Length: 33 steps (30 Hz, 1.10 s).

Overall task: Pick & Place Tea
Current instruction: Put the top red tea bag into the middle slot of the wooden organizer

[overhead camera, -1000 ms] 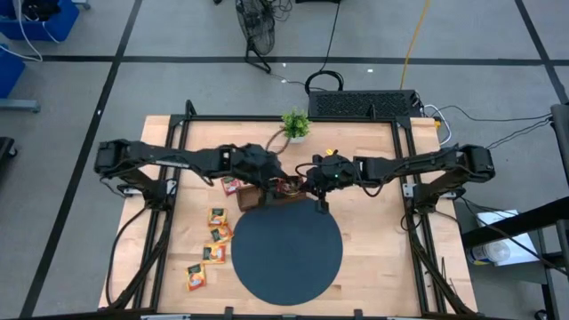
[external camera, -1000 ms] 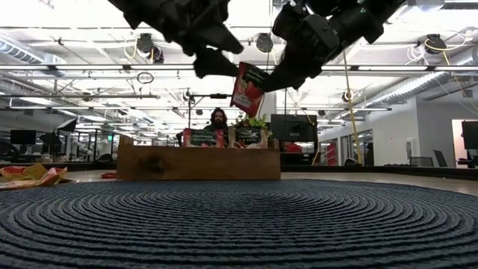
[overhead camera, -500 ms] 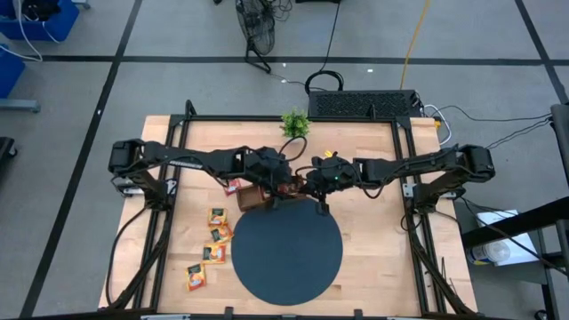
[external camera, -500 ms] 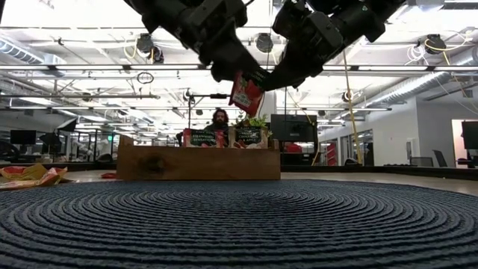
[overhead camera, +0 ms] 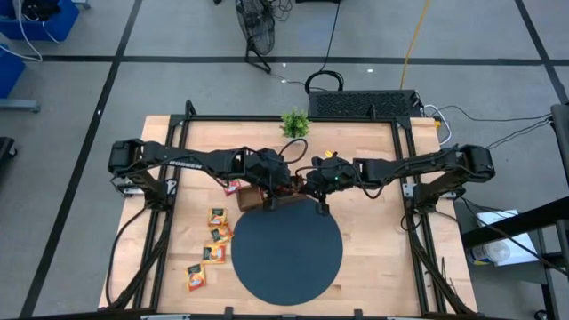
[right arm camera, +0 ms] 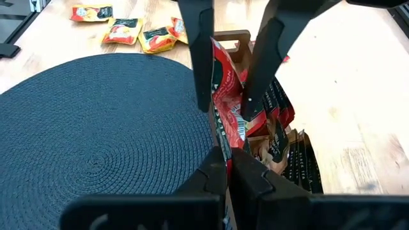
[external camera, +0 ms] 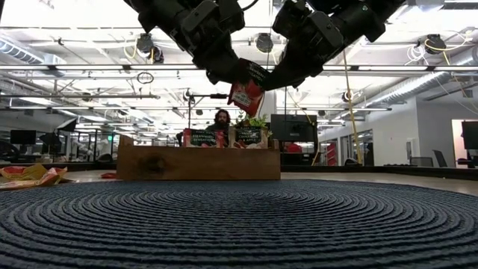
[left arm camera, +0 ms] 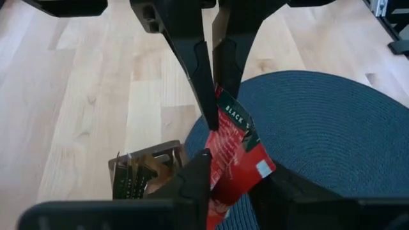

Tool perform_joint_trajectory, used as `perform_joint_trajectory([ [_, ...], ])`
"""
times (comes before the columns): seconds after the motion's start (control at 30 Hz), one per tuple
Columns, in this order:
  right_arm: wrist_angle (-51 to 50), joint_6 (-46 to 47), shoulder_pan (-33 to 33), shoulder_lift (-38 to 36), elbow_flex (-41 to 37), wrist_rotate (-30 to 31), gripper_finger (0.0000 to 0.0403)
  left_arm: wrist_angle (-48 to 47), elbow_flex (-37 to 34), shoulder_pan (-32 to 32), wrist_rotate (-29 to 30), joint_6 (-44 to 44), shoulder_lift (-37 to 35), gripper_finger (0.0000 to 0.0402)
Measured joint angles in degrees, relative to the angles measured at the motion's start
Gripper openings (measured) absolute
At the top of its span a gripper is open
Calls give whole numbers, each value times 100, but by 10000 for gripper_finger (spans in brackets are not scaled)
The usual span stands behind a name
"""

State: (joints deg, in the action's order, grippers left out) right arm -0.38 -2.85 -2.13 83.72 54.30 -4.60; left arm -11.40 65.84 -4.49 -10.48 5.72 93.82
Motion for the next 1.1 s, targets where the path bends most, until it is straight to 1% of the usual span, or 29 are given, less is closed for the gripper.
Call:
perform_joint_trajectory([
  [0.3,-8,20,-2,23,0,6,0,118,-8,2,0,31,-17,38],
  [0.4,-8,63,0,25,-5,14,0,71,-13,-4,27,338,-92,12],
  [0.47,24,114,-2,29,-31,53,0,-192,-13,6,264,428,-227,6],
  [0.57,-6,196,-10,7,-42,128,1,-453,-100,96,775,358,-421,4],
  [0.63,-141,198,-10,-11,-42,78,4,-316,-344,164,916,264,-574,4],
  [0.7,-452,159,6,-7,-108,-4,8,-137,-731,212,992,131,-737,3],
  [0.8,-428,25,-10,-20,-97,38,12,592,-1362,264,1297,-209,-868,3],
  [0.9,-423,-35,-46,-96,-61,349,12,1329,-2046,327,1701,-645,-1048,2],
  [1.0,-441,-133,-48,-92,-76,586,10,2752,-2635,430,1883,-802,-1052,2],
  [1.1,-292,-176,-64,-146,-68,610,7,3541,-3098,544,2084,-951,-1045,1],
])
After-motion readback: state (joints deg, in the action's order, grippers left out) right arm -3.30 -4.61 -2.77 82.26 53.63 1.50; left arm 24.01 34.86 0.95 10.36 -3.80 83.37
